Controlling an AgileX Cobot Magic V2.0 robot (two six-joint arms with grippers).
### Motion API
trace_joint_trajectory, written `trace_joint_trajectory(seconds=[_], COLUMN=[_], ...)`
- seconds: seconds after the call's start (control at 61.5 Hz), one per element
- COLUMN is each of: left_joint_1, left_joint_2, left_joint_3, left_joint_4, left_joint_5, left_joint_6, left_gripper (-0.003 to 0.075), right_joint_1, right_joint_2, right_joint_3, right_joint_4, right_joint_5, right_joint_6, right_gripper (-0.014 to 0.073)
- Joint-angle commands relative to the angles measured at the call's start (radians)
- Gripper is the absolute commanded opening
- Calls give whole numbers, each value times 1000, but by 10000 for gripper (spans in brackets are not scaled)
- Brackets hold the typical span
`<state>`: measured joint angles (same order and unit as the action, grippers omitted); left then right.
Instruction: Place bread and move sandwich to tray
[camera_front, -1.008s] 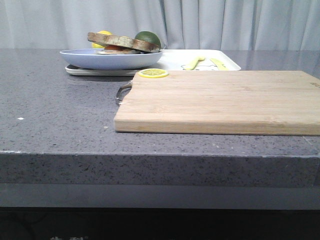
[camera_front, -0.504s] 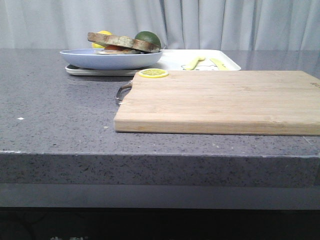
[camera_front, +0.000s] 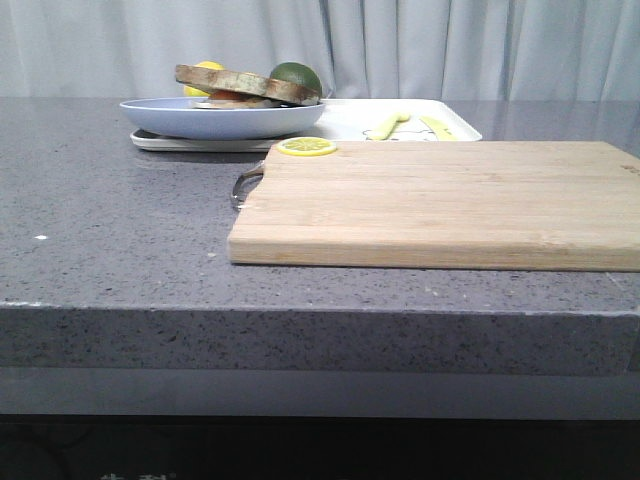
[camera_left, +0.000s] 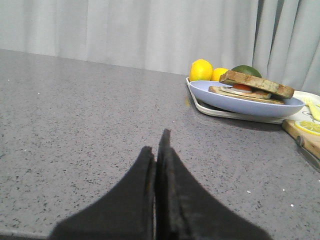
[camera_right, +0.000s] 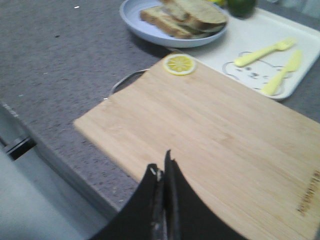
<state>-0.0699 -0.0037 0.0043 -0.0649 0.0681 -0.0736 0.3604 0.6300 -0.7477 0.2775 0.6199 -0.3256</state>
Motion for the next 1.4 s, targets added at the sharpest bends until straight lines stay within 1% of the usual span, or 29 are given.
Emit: trace_joint_trajectory(seconds=[0.0, 0.049, 0.211, 0.276, 0.423, 0.537, 0.634, 0.78, 0.927, 1.382], left_joint_1=[-9, -9, -9, -9, -9, -9, -9, -9, -9, -9], left_joint_2=[-24, -24, -24, -24, -24, -24, -24, -24, -24, -24], left_joint_3=[1, 1, 1, 1, 1, 1, 1, 1, 1, 1], left_joint_4=[3, 3, 3, 3, 3, 3, 3, 3, 3, 3], left_joint_5=[-82, -82, -82, -82, -82, -82, -82, -82, -82, -82], left_joint_6=[-9, -9, -9, -9, -9, -9, -9, -9, -9, -9], left_gripper=[-20, -20, -20, -20, -20, -20, -20, -20, -20, -20], right_joint_1=[-103, -163, -314, -358, -389, -397, -399, -392, -355, -360], right_joint_2=[-90, -154, -338, -404, -535, -605, -639, -659, -659, -658], right_joint_3=[42, 104, 310, 392, 570, 659, 717, 771, 773, 773], right_joint_4=[-7, -7, -3, -3, 28, 80, 98, 97, 92, 92], right_joint_5=[-144, -211, -395, -447, -532, -562, -582, -614, -606, -606], right_joint_6=[-2, -2, -2, -2, -2, -2, -2, -2, -2, -2], right_gripper=[-71, -71, -71, -71, -71, -71, -71, -71, -71, -71])
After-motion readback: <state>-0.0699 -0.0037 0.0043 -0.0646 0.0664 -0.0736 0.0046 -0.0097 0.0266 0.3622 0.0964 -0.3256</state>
